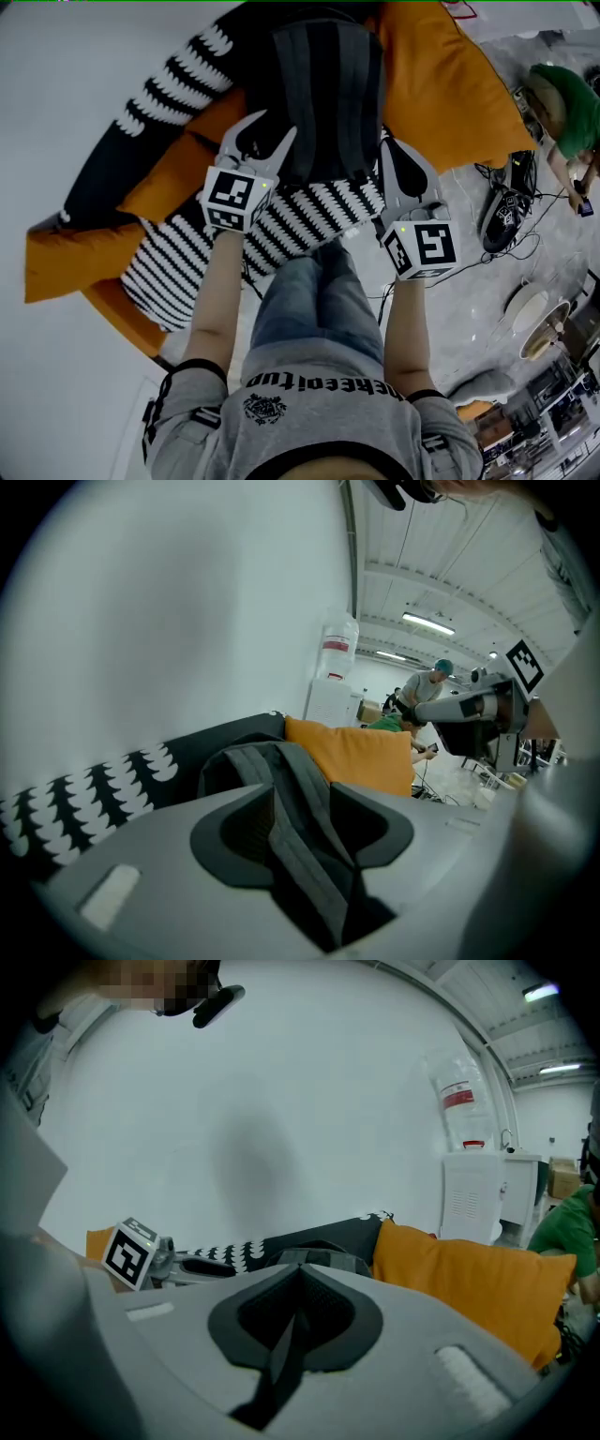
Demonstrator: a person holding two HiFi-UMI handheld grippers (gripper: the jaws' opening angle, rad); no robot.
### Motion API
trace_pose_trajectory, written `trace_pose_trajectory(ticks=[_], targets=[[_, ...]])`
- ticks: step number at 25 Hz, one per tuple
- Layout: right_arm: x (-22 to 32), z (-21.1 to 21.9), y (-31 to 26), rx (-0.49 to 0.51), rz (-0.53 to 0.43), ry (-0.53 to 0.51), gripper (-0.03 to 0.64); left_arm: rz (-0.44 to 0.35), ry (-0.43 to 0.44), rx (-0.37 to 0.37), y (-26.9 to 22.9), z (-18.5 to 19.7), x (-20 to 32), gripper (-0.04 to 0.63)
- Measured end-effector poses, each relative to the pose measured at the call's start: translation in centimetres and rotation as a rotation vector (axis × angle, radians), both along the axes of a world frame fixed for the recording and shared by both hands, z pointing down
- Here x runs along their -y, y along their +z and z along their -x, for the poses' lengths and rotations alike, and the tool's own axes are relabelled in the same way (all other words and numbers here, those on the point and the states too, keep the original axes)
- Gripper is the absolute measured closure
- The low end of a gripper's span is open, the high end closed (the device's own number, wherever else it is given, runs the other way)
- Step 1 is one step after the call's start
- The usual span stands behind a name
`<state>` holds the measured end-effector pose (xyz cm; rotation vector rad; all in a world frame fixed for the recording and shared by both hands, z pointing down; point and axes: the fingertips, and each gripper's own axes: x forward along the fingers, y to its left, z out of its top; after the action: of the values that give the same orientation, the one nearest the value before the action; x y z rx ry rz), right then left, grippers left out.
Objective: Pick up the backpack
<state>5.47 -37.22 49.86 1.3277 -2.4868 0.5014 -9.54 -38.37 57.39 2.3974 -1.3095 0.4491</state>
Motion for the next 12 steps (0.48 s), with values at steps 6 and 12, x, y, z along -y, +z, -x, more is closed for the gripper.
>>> trace_pose_trajectory(ticks=[6, 12], targets=[[0.4, -1.0, 1.9, -0.01, 0.007, 0.014, 0.614, 0.076, -0.011, -0.025, 5.1, -0.4, 2.2, 0.367], [0.8, -0.8, 2.7, -0.018, 0.024, 0.004, 0.614, 0.114, -0.01, 0.004, 8.2, 0.0, 4.4, 0.351]])
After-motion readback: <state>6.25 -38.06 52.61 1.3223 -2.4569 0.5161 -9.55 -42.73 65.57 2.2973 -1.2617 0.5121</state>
